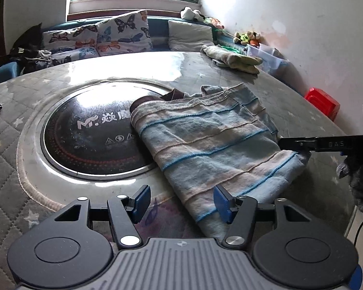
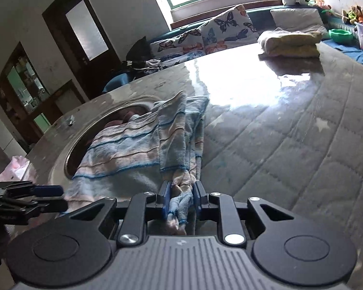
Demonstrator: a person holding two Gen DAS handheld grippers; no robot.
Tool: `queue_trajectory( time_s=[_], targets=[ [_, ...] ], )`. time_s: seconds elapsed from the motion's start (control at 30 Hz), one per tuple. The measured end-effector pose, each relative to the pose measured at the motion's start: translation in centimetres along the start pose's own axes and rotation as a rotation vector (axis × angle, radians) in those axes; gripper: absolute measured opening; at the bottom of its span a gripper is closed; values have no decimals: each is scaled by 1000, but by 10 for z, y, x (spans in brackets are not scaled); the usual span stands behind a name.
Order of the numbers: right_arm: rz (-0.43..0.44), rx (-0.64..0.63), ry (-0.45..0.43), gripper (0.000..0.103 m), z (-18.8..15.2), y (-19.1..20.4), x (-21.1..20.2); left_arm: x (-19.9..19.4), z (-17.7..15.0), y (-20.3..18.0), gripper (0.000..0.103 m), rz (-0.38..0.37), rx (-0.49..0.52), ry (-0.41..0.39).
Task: Fold clothes
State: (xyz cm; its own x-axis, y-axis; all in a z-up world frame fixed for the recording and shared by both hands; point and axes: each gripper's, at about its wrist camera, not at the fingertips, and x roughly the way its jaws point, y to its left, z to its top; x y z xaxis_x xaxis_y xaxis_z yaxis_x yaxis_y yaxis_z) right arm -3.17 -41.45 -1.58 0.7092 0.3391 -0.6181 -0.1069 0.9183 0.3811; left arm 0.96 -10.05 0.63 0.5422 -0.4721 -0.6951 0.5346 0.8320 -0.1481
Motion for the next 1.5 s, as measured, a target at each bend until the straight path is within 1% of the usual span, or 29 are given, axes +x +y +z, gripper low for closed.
queue_trajectory(
  time_s=[0.17, 0.27, 0.33, 0.4, 0.47, 0.53, 0.6, 0.63, 0.73, 0.77, 0.87, 0.97, 1.07, 1.1, 1.2, 1.3, 1.37, 1.4, 1.47, 1.5],
  targets=[
    [33, 11, 20, 19, -15, 13, -9, -6, -9, 3, 60, -6, 39, 28],
    [61, 5, 45, 19, -23, 18, -17, -13, -13, 6, 60, 8, 58, 31],
    [70, 10, 45, 21, -19, 15, -24, -20, -12, 8, 60, 37, 71, 15],
    [72, 20, 36, 21, -14, 10, -31, -28, -7, 7, 60, 65, 85, -18],
    [57, 15, 13, 21, -6, 7, -37, -35, -2, 2, 60, 66, 97, -56],
    [42, -2, -12, 21, 4, 5, -41, -36, 3, -8, 60, 38, 119, -80],
    [44, -32, -34, 21, 16, 5, -41, -32, 7, -22, 58, -7, 150, -88],
    [49, -50, -37, 21, 22, 7, -37, -28, 9, -30, 52, -34, 166, -87],
    [63, -102, -34, 21, 37, 13, -25, -14, 14, -56, 42, -119, 210, -72],
    [67, -119, -29, 21, 41, 15, -20, -10, 15, -65, 40, -146, 229, -71],
    [75, -164, -5, 22, 48, 22, -5, 3, 17, -89, 39, -211, 277, -64],
    [81, -225, 26, 21, 50, 31, 12, 15, 20, -105, 38, -264, 305, -53],
    [59, -274, 45, 20, 51, 35, 25, 25, 19, -117, 38, -311, 343, -44],
    [45, -287, 47, 20, 51, 36, 29, 29, 18, -121, 36, -322, 357, -39],
    [-34, -293, 23, 20, 55, 30, 33, 37, 13, -129, 36, -344, 392, -21],
    [-130, -280, 1, 22, 60, 20, 32, 42, 11, -128, 36, -350, 392, -13],
    [-125, -265, -20, 22, 63, 15, 26, 42, 11, -126, 37, -356, 382, -10],
    [-108, -263, -29, 22, 63, 16, 23, 42, 10, -125, 37, -357, 381, -11],
    [-37, -275, -40, 21, 62, 21, 16, 43, 9, -126, 37, -357, 383, -10],
    [-23, -289, -31, 21, 61, 24, 17, 43, 8, -126, 37, -357, 385, -11]
  ],
)
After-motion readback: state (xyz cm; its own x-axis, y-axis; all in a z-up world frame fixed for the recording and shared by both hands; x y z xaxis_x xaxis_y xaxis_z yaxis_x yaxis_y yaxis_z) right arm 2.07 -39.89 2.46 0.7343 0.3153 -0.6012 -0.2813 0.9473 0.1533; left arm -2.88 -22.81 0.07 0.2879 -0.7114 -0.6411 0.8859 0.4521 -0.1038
